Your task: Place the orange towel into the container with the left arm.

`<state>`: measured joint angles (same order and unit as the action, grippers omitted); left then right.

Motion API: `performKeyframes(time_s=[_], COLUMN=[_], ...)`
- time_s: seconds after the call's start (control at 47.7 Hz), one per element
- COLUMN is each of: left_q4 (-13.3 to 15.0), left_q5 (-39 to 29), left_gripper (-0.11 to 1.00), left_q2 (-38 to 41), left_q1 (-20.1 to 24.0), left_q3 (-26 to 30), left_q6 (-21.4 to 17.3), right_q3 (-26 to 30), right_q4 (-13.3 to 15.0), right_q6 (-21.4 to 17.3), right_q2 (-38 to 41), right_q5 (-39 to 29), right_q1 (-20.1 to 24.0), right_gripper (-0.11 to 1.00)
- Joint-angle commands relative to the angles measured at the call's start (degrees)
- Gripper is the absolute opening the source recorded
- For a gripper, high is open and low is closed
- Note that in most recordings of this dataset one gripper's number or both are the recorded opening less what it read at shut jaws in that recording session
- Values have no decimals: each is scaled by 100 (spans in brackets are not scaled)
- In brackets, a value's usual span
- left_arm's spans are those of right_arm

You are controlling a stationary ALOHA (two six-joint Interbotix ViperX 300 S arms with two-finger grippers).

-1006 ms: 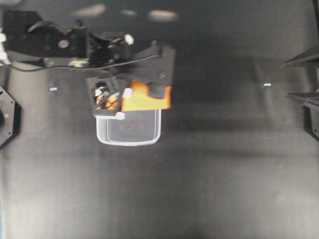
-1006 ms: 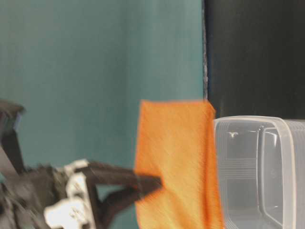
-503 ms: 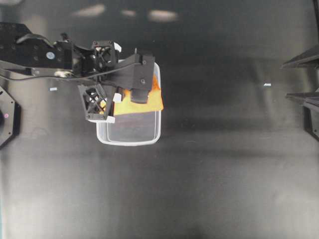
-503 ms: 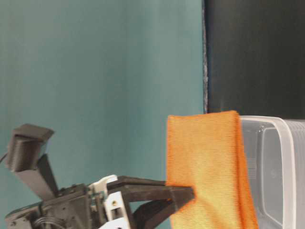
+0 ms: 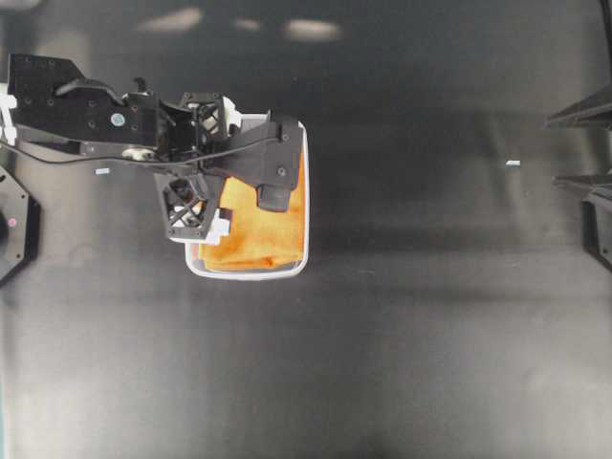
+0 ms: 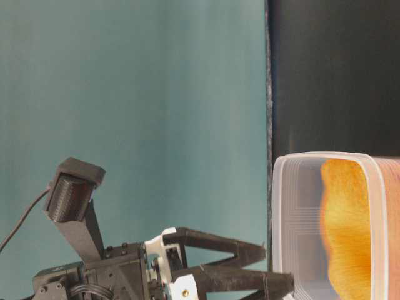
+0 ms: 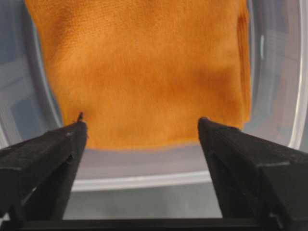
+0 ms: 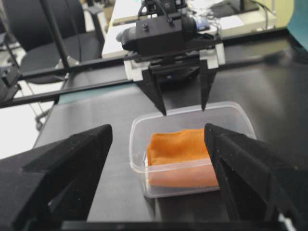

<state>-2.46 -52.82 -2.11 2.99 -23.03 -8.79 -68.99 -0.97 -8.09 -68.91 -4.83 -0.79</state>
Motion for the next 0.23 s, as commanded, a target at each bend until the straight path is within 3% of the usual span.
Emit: performKeyframes(time_s=[0.0,0.21], left_q4=[-18,-18], left_q5=[-97,-185], left_gripper=[87,88], left_q2=[-237,-949], left_q1=[-44,-88], left_q3=[246,659], left_q6=[-9,-9], right_q3=[44,35], right_q4=[-18,-18], right_q6=[0,0], right_q2=[26,9], right_q5=[79,53], right_q1=[-9,-9], right_gripper=[75,75])
